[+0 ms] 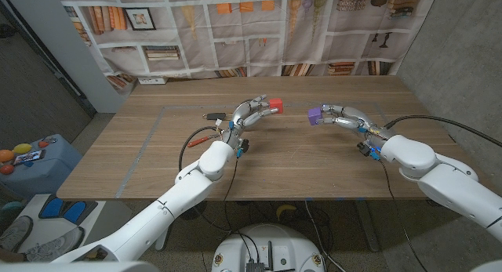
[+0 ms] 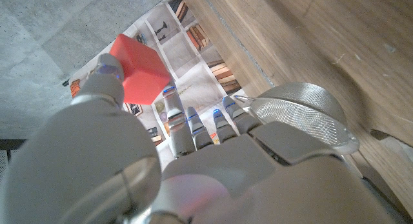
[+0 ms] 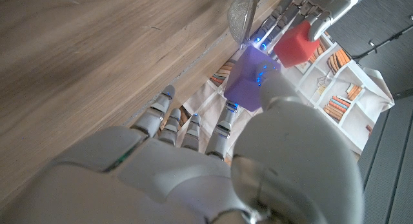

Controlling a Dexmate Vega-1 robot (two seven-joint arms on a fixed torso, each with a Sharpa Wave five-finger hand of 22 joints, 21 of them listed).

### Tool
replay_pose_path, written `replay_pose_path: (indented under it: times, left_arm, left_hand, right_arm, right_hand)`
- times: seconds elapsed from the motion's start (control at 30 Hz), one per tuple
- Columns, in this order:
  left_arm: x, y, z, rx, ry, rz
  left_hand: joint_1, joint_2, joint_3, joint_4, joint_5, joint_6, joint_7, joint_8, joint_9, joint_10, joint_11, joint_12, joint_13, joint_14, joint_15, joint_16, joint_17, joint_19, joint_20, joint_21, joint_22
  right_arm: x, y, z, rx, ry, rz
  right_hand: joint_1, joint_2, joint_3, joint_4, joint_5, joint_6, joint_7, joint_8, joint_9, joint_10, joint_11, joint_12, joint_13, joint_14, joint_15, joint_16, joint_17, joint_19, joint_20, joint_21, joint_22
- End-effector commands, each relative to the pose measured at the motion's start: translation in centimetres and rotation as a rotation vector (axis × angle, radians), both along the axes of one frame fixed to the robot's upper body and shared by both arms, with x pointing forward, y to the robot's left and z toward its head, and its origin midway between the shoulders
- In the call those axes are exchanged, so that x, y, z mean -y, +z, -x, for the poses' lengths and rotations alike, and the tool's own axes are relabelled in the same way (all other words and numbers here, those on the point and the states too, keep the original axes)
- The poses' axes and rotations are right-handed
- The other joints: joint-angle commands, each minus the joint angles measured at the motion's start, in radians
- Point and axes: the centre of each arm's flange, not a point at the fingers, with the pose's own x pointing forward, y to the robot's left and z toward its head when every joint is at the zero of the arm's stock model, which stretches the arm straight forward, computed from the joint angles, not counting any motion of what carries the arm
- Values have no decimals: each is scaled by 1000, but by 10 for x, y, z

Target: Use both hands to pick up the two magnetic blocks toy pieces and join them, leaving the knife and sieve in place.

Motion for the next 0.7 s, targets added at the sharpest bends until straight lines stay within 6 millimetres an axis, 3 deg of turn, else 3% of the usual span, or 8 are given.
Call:
replay_pose_path:
  times: [0.03, 0.7]
  left_arm:
    - [3, 3, -5, -15, -70, -1]
    - [17, 7, -11, -30, -136, -20]
  left_hand:
    - [45, 53, -1, 0, 7, 48, -53, 4, 4, -1, 3, 5, 2, -7, -10, 3, 4, -4, 1, 0, 3]
    - [43, 59, -3, 0, 8, 50, -52, 0, 4, 1, 3, 7, 2, -9, -8, 3, 4, -7, 4, 2, 3]
  right_arm:
    - [-3, -1, -7, -3, 122, -174]
    - [-17, 0, -19, -31, 190, -221]
  right_hand:
    - [-19, 28, -4, 2, 9, 64, -23, 23, 7, 9, 6, -1, -1, 5, 5, 7, 4, 2, 2, -1, 3]
    - [-40, 30, -23, 5, 17, 69, -2, 19, -6, 14, 23, -5, -1, -2, 20, 5, 9, -9, 13, -3, 3]
